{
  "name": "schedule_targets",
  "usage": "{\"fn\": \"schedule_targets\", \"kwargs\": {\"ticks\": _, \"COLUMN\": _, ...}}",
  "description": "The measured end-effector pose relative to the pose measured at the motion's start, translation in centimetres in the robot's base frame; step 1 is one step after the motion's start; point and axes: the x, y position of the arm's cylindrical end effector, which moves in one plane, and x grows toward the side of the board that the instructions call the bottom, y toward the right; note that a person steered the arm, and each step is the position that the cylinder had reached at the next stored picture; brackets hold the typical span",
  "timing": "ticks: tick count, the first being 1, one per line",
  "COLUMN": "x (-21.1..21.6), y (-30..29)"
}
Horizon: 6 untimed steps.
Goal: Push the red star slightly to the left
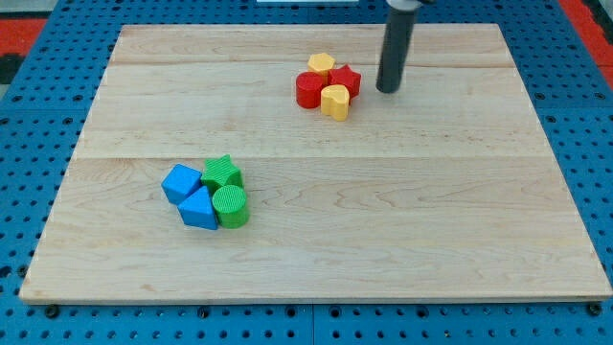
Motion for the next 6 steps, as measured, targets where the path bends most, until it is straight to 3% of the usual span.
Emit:
{"fn": "schedule_targets", "kwargs": {"ticks": 2, "x": 0.1, "y": -6.0}}
{"fn": "schedule_targets", "kwargs": {"ticks": 3, "x": 4.3, "y": -1.7}}
{"fn": "schedule_targets", "kwargs": {"ticks": 4, "x": 4.8, "y": -1.5}}
{"fn": "schedule_targets", "kwargs": {"ticks": 6, "x": 1.3, "y": -6.7}}
